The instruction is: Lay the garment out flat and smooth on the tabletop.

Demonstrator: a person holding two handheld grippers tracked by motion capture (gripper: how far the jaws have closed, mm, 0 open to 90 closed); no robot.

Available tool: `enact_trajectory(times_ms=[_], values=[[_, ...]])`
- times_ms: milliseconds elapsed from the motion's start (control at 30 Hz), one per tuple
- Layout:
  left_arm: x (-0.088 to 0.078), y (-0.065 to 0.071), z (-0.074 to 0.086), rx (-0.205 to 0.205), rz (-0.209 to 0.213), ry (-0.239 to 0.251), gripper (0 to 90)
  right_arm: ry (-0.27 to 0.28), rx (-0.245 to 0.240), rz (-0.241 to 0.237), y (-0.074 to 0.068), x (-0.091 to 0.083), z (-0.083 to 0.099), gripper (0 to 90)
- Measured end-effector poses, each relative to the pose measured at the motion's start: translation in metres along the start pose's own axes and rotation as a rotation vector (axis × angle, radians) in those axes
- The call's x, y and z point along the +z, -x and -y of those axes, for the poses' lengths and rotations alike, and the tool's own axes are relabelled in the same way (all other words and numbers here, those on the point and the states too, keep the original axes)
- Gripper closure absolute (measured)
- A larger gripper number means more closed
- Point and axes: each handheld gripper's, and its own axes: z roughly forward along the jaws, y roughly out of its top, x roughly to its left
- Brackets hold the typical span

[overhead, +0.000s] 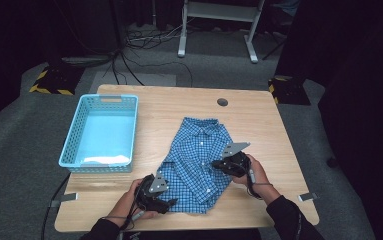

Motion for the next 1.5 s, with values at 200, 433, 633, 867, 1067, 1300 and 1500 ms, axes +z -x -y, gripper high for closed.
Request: enact_trajectory(times_ms=[200,433,633,867,1067,1300,1500], values=[[0.000,0.000,0.000,0.002,0.001,0.000,29.9,0.024,0.003,0.009,0.001,-0.020,0.010,88.7],[0.000,-0.001,0.000,0.002,0.003,0.001,29.9,0.041,0.019,0.017,0.003,-0.038,0.024,88.7],[0.000,-0.001,0.000,0.002,0.004,0.001,29.9,0.043,0.028,0.019,0.003,-0.050,0.036,88.7],[0.000,-0.001,0.000,0.000,0.002,0.001,30.0,0.044,0.042,0.021,0.001,-0.064,0.051,88.7],[0.000,0.000,0.000,-0.001,0.000,0.002,30.0,0.046,0.056,0.013,-0.001,-0.076,0.065,88.7],[0.000,0.000,-0.001,-0.001,-0.001,0.000,30.0,0.024,0.070,0.003,-0.003,-0.085,0.086,88.3],[0.000,0.000,-0.001,-0.002,-0.005,-0.002,30.0,0.001,0.078,-0.003,-0.006,-0.090,0.099,85.4]])
